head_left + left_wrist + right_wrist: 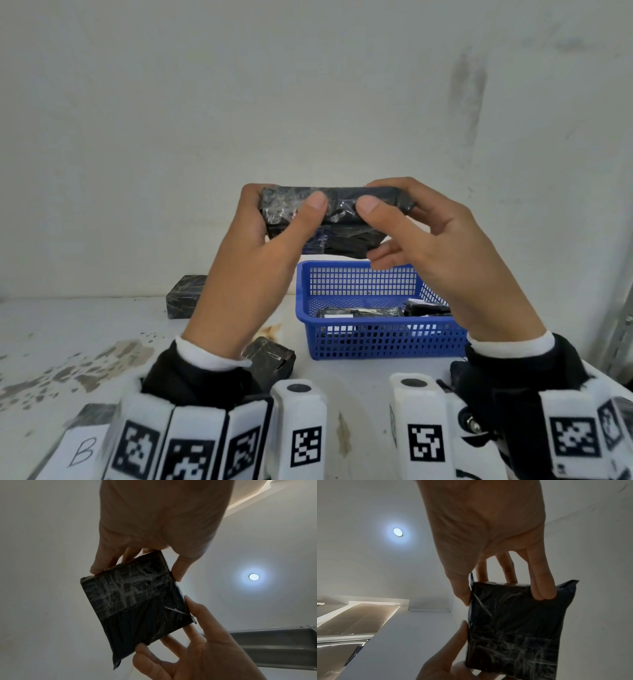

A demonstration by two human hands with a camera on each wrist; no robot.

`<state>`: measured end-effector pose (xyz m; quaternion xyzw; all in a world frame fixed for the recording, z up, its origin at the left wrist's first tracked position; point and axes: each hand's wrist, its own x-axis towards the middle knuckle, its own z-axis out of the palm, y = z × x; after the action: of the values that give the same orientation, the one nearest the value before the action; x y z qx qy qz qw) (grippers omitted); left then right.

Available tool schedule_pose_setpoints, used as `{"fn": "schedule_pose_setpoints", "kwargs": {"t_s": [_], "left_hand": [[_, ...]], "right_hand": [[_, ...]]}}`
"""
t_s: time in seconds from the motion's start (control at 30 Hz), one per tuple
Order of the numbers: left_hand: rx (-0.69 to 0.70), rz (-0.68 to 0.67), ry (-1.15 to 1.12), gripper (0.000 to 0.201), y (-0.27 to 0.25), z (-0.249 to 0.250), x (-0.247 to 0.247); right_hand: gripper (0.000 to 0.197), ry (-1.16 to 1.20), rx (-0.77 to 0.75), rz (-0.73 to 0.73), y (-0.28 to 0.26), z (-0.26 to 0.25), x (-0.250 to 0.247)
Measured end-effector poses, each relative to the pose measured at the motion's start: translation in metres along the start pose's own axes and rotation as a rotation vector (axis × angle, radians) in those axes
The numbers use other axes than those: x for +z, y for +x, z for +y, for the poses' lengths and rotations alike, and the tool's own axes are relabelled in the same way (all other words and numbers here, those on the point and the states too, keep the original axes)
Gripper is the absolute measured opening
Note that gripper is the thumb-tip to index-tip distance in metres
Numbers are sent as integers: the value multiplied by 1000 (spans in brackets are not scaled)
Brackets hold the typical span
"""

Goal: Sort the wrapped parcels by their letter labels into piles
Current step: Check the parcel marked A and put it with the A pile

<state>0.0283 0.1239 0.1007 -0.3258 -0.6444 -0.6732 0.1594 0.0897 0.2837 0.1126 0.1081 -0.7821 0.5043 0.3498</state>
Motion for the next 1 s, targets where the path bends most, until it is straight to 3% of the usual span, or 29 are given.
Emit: {"fn": "schedule_pose_setpoints", "kwargs": {"t_s": [0.1,0.2,0.43,0.57,0.63,0.73,0.87,1.0], "left_hand": [[-2,9,37,46,-1,2,3],[-31,-2,63,50,-2,2,3],[-97,47,-79,25,1,2,4],[-151,59,-169,81,4,0,0],[-145,-7,-172,81,5,1,-3],[-148,-37,-198,76,5,3,-10],[-100,-94,-186,54,3,4,-10],[-82,-86,-166,64,3,0,-5]], "right_hand": [[31,-6,-25,17,-1,-1,1],[18,-23,-42,29,0,-1,2],[12,-55,-33,41,-1,-1,0],[63,26,-51,59,-2,-4,0],[80,76,11,47,-1,-1,-1],[89,100,70,13,2,5,0],[84,94,71,5,4,7,0],[83,66,54,24,4,7,2]]}}
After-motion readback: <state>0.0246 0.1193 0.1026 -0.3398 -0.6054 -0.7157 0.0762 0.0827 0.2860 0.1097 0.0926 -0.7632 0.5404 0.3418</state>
